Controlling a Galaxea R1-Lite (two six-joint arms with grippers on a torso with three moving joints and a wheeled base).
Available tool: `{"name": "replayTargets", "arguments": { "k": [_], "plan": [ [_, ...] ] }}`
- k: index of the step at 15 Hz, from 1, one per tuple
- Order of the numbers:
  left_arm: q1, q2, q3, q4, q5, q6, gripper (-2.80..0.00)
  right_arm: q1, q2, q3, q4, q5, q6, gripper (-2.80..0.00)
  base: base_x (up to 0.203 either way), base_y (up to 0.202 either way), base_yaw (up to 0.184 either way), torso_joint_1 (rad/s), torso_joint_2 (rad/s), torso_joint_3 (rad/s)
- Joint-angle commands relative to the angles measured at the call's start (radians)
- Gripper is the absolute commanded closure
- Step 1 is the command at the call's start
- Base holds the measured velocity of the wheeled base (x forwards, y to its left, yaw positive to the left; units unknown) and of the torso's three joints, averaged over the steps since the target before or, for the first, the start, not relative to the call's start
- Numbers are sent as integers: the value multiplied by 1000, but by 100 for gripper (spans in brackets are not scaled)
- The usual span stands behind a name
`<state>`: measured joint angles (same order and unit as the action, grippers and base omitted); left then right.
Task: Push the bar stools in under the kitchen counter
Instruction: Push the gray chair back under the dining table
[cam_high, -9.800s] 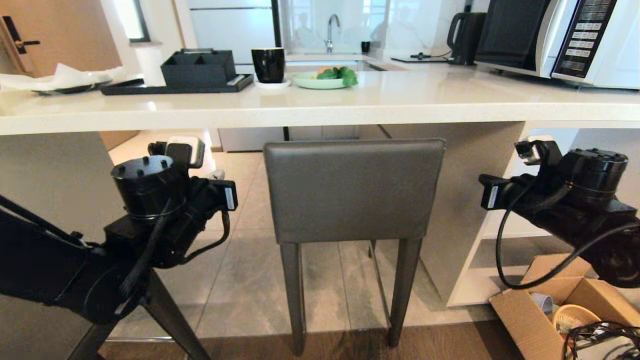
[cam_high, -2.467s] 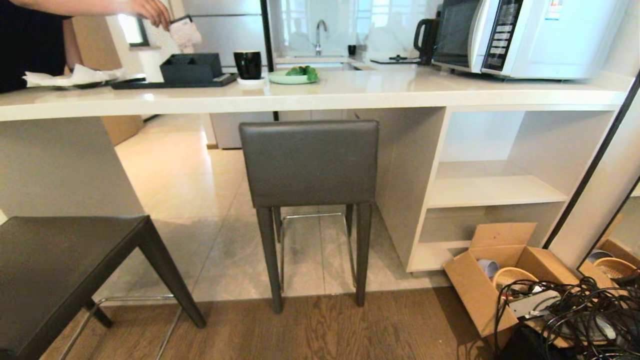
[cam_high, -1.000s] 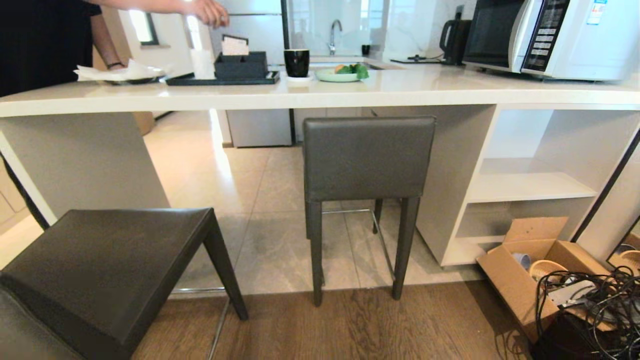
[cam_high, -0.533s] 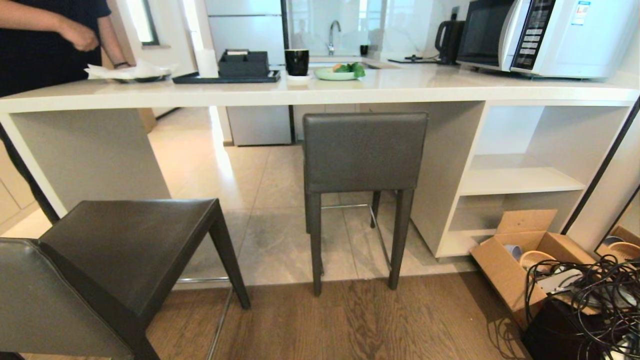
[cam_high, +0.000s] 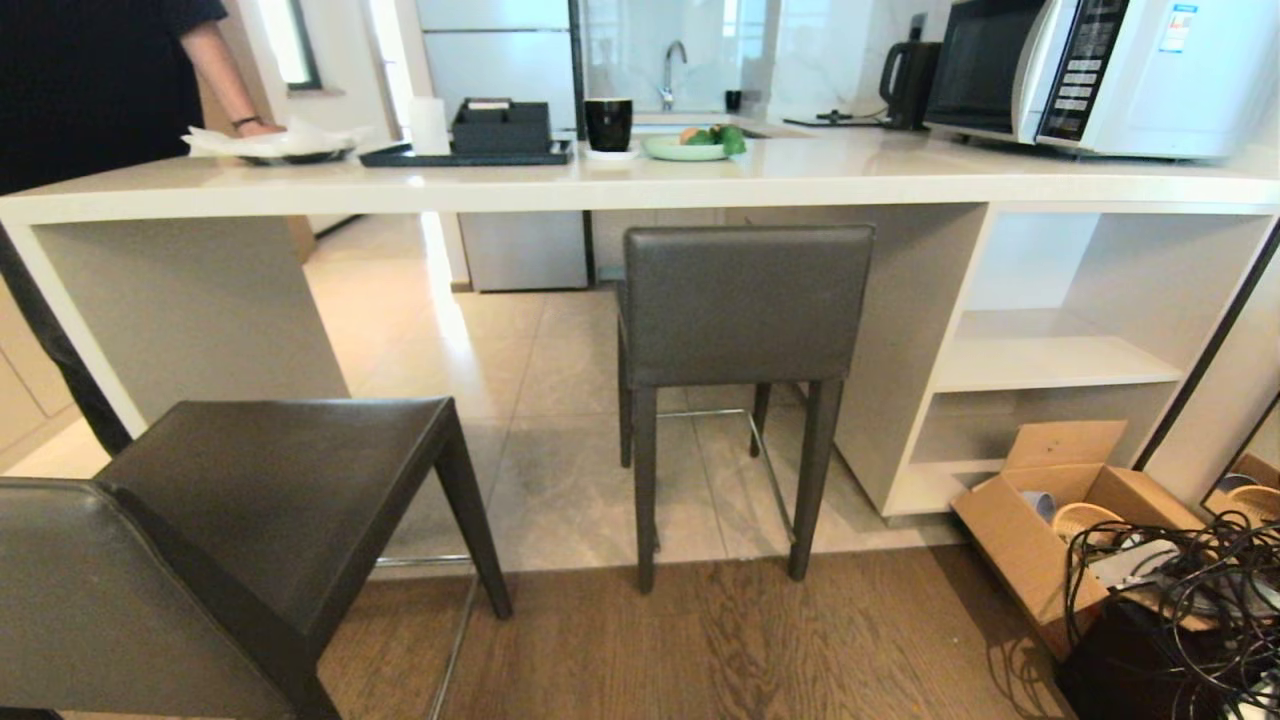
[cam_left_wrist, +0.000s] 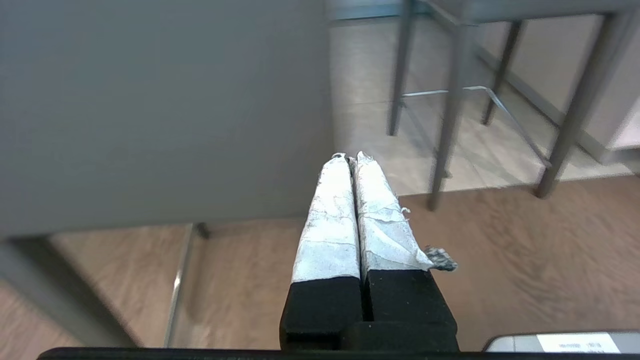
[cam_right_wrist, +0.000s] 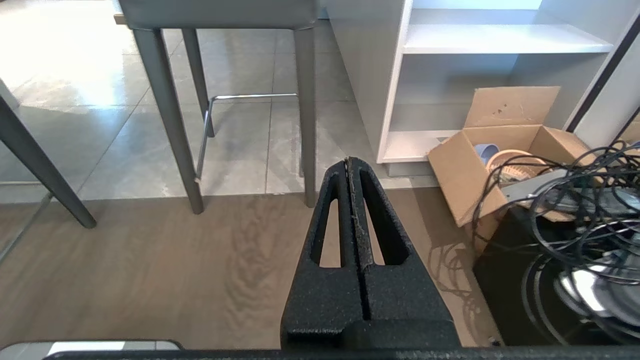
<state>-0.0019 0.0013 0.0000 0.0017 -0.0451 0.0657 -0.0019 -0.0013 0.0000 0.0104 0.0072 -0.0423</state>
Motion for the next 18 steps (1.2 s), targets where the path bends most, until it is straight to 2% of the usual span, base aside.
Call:
{"name": "replayTargets", "arguments": {
  "k": [1, 18],
  "plan": [
    [0, 2, 0, 0, -1, 0, 0, 0, 1, 2, 0, 0, -1, 0, 0, 206, 3, -5, 5, 7],
    [0, 2, 0, 0, -1, 2, 0, 0, 1, 2, 0, 0, 1, 0, 0, 197, -3, 2, 2, 2]
  ]
}}
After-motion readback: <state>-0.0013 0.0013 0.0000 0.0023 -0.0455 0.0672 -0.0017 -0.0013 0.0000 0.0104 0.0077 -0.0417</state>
